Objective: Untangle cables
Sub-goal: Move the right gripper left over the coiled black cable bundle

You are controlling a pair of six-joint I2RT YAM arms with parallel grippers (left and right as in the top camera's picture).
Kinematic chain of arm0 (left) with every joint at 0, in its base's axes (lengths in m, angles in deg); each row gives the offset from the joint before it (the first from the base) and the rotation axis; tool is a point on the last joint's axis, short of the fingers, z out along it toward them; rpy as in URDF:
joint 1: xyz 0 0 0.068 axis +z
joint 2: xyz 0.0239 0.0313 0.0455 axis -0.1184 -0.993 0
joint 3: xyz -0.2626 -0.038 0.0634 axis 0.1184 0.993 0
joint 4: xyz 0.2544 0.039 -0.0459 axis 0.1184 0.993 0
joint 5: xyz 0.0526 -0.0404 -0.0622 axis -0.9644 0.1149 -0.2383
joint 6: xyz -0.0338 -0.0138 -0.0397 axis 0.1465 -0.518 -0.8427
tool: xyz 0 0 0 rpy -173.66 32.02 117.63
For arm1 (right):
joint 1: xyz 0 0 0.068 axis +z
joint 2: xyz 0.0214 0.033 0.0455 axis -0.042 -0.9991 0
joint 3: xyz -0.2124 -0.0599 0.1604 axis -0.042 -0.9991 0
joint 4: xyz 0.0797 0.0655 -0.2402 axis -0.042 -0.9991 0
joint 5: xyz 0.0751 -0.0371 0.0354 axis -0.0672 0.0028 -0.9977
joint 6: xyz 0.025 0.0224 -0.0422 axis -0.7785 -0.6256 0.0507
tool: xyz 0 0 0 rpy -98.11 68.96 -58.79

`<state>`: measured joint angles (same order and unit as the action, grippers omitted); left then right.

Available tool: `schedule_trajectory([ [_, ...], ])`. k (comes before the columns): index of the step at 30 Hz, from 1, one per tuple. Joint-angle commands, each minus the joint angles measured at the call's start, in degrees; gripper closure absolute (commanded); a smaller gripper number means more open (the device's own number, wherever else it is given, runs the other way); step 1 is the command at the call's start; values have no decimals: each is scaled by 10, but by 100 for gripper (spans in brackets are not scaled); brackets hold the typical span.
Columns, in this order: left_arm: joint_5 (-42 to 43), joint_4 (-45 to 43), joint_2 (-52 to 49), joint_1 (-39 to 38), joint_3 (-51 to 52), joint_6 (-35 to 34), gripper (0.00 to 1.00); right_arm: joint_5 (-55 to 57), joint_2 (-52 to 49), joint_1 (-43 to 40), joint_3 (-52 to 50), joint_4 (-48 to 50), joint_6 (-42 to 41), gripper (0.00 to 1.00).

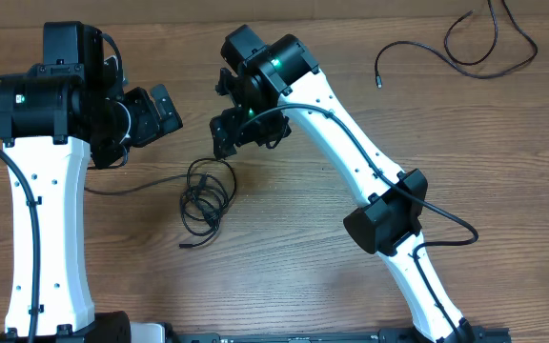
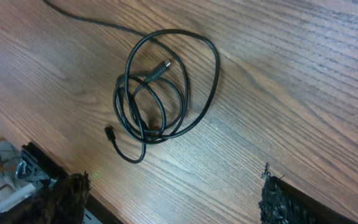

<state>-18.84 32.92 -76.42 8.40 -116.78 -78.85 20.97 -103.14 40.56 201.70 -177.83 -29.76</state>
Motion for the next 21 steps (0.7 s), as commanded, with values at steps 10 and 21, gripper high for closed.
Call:
schedule_trajectory([
  [10, 5, -10, -5, -2, 2, -8, 1, 16, 2, 8, -2, 29, -62, 0],
  [21, 93, 28, -5, -2, 2, -7, 0, 26, 2, 8, -2, 54, -85, 0],
])
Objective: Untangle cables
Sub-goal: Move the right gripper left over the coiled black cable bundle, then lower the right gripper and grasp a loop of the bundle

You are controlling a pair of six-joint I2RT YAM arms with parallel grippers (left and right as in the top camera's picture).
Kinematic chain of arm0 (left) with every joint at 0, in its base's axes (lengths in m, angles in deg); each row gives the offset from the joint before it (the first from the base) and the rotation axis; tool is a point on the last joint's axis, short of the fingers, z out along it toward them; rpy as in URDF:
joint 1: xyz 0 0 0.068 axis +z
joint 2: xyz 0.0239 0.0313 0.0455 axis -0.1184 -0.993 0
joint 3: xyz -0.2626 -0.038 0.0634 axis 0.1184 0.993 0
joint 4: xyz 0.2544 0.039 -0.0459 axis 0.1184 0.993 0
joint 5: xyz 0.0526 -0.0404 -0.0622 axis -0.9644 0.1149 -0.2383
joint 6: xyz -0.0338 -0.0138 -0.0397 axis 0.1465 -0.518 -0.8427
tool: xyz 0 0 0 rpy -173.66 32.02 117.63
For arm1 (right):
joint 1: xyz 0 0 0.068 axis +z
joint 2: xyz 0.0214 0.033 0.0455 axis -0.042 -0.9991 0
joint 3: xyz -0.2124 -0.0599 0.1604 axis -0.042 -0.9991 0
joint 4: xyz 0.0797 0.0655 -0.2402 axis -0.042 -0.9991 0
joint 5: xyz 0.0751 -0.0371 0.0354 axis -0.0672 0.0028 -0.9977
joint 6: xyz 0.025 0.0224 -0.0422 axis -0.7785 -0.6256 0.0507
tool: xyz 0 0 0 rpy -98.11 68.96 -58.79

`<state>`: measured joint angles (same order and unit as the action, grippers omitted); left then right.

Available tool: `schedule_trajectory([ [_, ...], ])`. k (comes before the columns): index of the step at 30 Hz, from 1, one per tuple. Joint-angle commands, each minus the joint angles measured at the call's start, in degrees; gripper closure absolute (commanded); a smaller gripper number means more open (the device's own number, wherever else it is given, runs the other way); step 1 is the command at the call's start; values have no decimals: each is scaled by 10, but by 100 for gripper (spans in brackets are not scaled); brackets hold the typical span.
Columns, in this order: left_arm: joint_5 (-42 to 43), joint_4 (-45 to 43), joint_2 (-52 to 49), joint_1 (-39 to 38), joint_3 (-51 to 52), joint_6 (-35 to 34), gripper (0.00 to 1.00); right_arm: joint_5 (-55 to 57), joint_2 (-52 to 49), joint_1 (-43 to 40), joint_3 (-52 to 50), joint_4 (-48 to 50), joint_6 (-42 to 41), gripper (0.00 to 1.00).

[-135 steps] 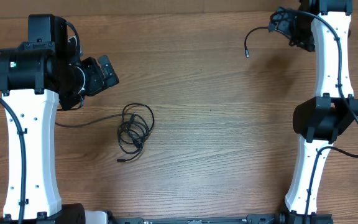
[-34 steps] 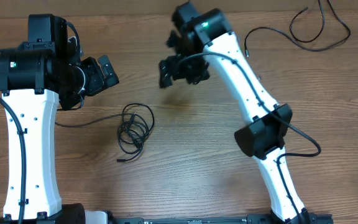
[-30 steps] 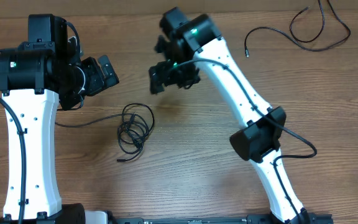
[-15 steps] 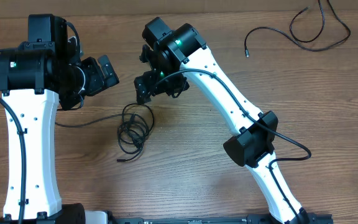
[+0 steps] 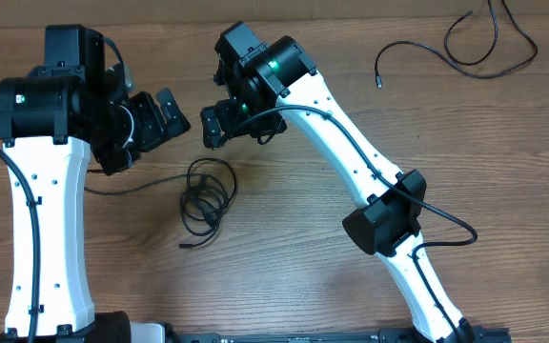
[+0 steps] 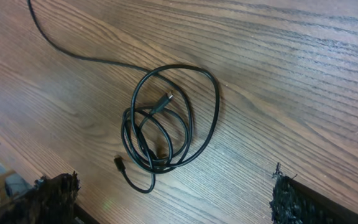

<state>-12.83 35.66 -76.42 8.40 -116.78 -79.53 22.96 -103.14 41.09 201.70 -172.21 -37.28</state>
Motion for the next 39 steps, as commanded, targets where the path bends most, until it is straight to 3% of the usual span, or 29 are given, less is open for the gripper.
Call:
schedule_trajectory([
  [1, 18, 0, -5, -2, 2, 7, 0, 6, 2, 3, -2, -3, -10, 0],
  [4, -49, 6, -5, 0, 2, 7, 1, 12, 2, 3, -2, -5, -11, 0],
  [13, -99, 22, -5, 25, 2, -20, 0, 12, 2, 3, -2, -9, -22, 0],
  [23, -101, 36, -5, 134, 2, -29, 0, -23, 1, 9, -2, -25, -41, 0],
  [39, -99, 92, -4, 137, 5, 20, 0, 16, -9, 54, -40, -25, -43, 0],
])
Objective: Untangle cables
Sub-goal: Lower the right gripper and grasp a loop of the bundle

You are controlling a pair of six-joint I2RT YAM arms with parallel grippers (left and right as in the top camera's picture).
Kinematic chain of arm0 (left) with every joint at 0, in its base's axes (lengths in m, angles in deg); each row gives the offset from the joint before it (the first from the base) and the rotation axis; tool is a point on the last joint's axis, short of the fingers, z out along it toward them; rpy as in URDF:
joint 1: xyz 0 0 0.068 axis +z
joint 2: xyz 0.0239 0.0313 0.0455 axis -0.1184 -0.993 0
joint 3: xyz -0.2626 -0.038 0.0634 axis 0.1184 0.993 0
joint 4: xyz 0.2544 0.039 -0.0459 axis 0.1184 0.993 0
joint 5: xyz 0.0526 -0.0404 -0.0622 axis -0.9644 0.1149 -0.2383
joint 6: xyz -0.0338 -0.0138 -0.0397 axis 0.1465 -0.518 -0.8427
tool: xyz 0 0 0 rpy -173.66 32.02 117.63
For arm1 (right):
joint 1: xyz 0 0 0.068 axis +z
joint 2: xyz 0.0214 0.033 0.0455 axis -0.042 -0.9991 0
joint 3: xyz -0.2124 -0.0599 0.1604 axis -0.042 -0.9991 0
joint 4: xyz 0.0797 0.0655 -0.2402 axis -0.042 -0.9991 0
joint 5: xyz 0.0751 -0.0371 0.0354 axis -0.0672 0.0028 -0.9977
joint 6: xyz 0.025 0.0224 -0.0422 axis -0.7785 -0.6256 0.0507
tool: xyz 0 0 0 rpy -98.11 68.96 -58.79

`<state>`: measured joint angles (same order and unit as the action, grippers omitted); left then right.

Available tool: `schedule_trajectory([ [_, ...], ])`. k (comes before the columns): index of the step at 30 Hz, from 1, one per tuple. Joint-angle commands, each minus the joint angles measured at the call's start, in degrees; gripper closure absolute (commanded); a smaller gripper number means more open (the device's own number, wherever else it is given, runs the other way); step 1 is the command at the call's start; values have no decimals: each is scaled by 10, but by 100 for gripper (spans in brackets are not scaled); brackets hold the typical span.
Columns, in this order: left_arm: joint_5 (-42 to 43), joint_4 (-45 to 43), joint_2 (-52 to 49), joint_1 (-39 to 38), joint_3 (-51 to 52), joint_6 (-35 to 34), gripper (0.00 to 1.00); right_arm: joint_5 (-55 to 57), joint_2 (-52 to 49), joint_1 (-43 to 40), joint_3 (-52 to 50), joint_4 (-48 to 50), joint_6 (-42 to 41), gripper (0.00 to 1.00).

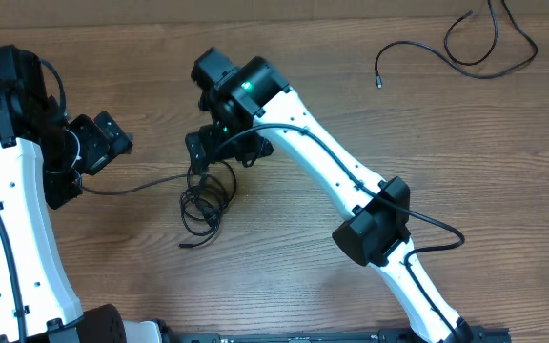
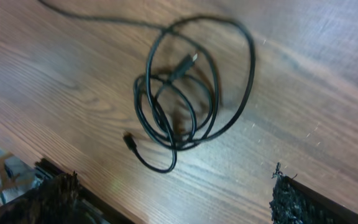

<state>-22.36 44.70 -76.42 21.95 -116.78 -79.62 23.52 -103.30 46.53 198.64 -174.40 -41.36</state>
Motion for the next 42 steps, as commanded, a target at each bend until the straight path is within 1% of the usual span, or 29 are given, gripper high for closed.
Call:
schedule_trajectory([
  [1, -2, 2, -3, 2, 7, 25, 0, 10, -7, 0, -9, -9, -2, 0],
  [5, -1, 2, 16, 2, 33, 53, 0, 12, -7, -4, -9, -26, 0, 0],
  [7, -4, 2, 35, 2, 57, 54, 0, 15, -7, -6, -9, -28, 0, 0],
  [11, -1, 2, 102, 2, 128, 51, 0, 15, -7, -7, -9, -20, 0, 0],
  [15, -2, 2, 169, 2, 178, 49, 1, 14, -7, -4, -9, -11, -1, 0],
  [20, -8, -5, 248, 2, 221, 10, 1, 15, -8, 2, -10, -9, -1, 0],
  [23, -44, -15, 279, 2, 247, -18, 0, 15, -8, 4, -10, -9, -3, 0],
  [25, -77, -21, 292, 2, 268, -41, 0, 15, -8, 6, -10, -9, -3, 0],
  [27, -90, -29, 295, 3, 283, -44, 0, 15, -8, 6, -10, -8, -3, 0],
  [32, -90, -40, 271, 3, 294, -43, 0, 21, -8, 5, -10, -6, -2, 0],
  [35, -76, -50, 245, 2, 294, -30, 0, 21, -8, 9, -14, -6, 0, 0],
  [37, -44, -60, 226, 2, 294, -9, 0, 21, -8, 13, -21, -3, 10, 9],
  [39, -22, -68, 206, 3, 294, -7, 0, 21, -8, 21, -39, 9, 18, 19],
  [40, -16, -71, 198, 2, 294, -7, 0, 21, -8, 25, -50, 16, 17, 22],
  [42, -16, -74, 177, 3, 294, -7, 0, 21, -8, 35, -78, 32, 17, 24],
])
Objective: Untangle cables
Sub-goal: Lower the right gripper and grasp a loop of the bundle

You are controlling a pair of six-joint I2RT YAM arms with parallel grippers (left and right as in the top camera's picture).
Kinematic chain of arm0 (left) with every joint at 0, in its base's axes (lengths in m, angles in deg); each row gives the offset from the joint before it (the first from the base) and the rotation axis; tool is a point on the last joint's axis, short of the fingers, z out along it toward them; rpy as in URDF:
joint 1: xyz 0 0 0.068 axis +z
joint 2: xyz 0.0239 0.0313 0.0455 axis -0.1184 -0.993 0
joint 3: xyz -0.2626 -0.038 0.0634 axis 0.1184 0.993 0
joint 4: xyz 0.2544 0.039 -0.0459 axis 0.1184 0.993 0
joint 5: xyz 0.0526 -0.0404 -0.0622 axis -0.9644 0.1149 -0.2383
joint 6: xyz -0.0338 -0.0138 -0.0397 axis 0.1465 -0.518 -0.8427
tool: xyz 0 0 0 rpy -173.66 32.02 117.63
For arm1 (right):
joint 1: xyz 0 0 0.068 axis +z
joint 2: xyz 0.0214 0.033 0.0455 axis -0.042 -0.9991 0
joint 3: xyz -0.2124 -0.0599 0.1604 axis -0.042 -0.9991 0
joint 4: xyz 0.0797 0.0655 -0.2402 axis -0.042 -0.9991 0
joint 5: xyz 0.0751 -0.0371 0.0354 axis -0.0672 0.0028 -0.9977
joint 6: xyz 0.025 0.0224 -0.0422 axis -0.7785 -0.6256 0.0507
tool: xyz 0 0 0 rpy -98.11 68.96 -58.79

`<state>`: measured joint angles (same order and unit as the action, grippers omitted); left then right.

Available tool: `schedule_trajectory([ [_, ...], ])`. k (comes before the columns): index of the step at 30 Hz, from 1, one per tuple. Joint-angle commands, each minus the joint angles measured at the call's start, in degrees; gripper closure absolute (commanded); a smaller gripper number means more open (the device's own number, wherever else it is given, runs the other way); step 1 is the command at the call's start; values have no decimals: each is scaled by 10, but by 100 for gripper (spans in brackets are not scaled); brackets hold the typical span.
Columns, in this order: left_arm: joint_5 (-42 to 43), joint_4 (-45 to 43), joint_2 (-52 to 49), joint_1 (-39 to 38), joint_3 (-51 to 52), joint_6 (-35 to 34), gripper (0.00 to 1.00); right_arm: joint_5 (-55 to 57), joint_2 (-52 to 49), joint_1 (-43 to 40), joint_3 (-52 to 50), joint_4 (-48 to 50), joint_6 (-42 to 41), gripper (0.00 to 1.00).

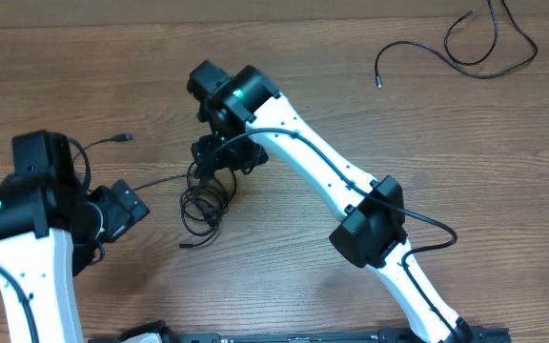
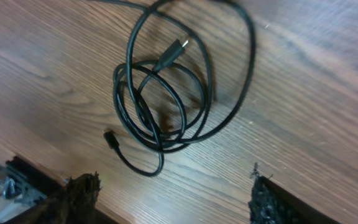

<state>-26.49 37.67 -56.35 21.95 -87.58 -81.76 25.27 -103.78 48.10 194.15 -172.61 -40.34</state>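
A black cable lies in a tangled coil [image 1: 203, 198] on the wooden table, its loops and both small plugs plain in the right wrist view [image 2: 166, 93]. One strand [image 1: 151, 181] runs left from the coil toward my left gripper [image 1: 124, 211], which hangs low at the left; its jaws are too small to read. A thin lead ending in a plug [image 1: 122, 138] shows above that arm. My right gripper [image 1: 219, 157] hovers over the coil's top edge, open, its fingertips [image 2: 82, 193] wide apart with nothing between them.
A second black cable [image 1: 475, 43] lies loosely spread at the far right back of the table. The right arm's white links [image 1: 332, 181] stretch diagonally from the front edge across the middle. Bare wood surrounds the coil.
My left arm has moved from the upper left down to the lower left, uncovering a lead with a plug. The right gripper has shifted slightly closer over the coil, still open.
Both grippers first hung behind the coil, the right one open and looking down on it. The right gripper then shifted left and later stood over the coil's top edge. The left arm drew away to the far left, then low. The coil has kept its shape.
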Motion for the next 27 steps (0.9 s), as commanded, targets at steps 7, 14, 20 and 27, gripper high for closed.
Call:
schedule_trajectory([
  [7, 25, 1, -70, 2, 2, 14, 0, 3, -3, 56, -112, 67, 21, 30],
  [14, 25, 2, -78, 2, 2, 15, 0, 3, -3, 88, -141, 89, 47, 30],
  [20, 25, 3, -78, 2, 2, 15, 0, 42, -3, 94, -141, 114, 50, 42],
  [27, 23, 3, -78, 2, 2, 15, 0, 156, -3, 92, -141, 128, 51, 44],
])
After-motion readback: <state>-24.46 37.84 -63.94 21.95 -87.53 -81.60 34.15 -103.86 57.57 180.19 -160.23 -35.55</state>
